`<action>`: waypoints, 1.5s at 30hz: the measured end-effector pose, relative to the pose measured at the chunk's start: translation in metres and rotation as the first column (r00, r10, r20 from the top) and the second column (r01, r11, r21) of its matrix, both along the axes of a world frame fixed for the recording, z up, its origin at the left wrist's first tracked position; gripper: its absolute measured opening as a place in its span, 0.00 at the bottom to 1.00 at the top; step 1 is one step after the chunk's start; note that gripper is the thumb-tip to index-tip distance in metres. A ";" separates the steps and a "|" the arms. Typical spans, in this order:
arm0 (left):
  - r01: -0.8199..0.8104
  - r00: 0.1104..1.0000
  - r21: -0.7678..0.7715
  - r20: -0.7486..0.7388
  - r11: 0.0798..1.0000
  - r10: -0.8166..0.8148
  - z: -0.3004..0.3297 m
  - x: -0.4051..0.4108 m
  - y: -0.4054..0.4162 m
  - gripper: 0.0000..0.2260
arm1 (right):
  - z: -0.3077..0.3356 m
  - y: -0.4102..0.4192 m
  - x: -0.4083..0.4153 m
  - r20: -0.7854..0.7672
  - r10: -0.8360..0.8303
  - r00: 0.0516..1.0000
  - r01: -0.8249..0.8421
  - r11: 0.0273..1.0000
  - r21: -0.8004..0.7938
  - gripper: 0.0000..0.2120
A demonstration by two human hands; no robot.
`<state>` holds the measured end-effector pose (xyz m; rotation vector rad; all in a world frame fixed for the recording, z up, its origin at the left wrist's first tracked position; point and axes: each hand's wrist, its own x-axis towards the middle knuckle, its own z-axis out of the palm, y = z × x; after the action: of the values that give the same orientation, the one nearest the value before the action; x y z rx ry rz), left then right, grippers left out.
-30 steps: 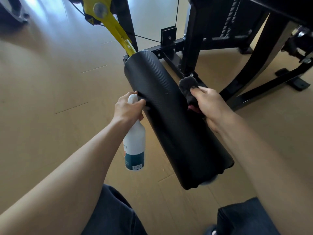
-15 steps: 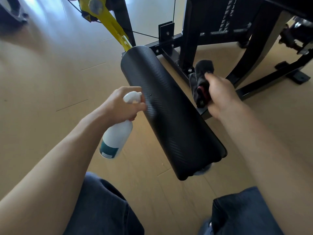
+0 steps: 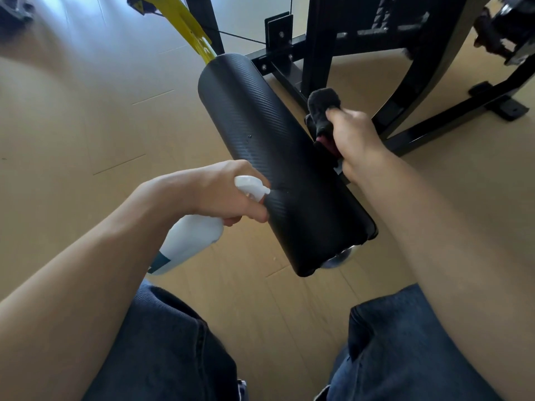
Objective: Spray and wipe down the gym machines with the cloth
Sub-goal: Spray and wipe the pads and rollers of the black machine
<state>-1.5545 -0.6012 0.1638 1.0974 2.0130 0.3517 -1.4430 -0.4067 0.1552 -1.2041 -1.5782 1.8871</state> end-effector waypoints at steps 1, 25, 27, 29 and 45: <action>0.019 1.000 -0.003 -0.002 1.000 -0.019 0.000 0.001 0.001 0.09 | 0.000 0.000 0.001 0.001 0.007 1.000 -0.007 1.000 -0.003 0.13; -0.852 0.463 0.388 0.248 0.351 0.851 -0.016 -0.043 0.006 0.11 | -0.005 0.005 0.001 0.031 0.022 0.999 -0.025 0.994 0.103 0.11; -0.872 0.413 0.393 0.269 0.293 0.870 -0.014 -0.046 0.009 0.10 | -0.003 0.002 0.001 0.038 0.041 0.998 -0.047 0.985 0.167 0.12; -0.881 0.382 0.399 0.283 0.255 0.880 -0.012 -0.048 0.010 0.11 | 0.000 -0.003 0.000 0.029 0.066 0.997 -0.072 0.960 0.272 0.12; -0.888 0.429 0.326 0.329 0.325 0.841 -0.046 -0.065 0.014 0.08 | 0.004 -0.033 -0.127 0.137 0.339 0.931 -0.296 0.479 0.827 0.15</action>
<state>-1.6192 -0.5868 0.1181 0.0436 2.3194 1.4978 -1.5703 -0.4394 0.1596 -0.4208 -2.3820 0.9676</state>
